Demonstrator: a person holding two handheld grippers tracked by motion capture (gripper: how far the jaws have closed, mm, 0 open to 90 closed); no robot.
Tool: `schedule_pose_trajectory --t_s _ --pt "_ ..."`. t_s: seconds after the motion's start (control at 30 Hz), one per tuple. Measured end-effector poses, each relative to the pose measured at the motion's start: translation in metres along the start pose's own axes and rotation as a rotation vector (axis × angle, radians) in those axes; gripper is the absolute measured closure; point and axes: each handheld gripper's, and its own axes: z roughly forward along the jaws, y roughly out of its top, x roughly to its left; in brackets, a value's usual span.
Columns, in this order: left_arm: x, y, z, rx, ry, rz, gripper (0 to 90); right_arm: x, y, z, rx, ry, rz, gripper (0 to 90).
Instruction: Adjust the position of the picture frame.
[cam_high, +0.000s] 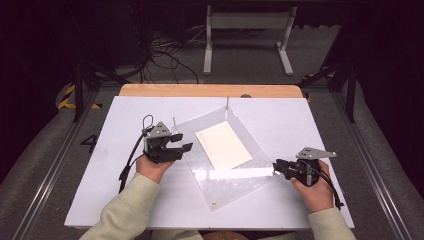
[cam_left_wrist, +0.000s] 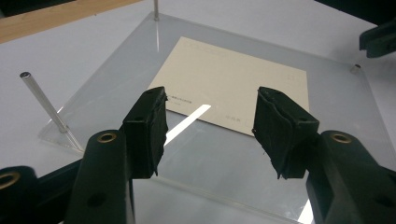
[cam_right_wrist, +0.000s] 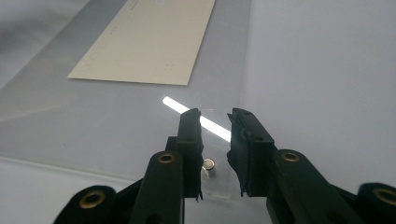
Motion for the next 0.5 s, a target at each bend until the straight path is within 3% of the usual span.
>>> schedule_pose_trajectory --t_s 0.17,0.3,0.5 --pt "-0.002 -0.006 -0.005 0.007 -0.022 0.005 43.4 -0.005 -0.003 0.006 0.03 -0.016 0.02 73.6" --pt "-0.005 -0.01 -0.009 0.014 -0.025 0.004 43.2 -0.002 -0.004 0.012 0.067 0.012 0.017 75.1" --pt "-0.005 -0.013 -0.015 0.019 -0.022 0.023 42.7 0.003 -0.005 0.012 0.117 0.004 -0.022 81.5"
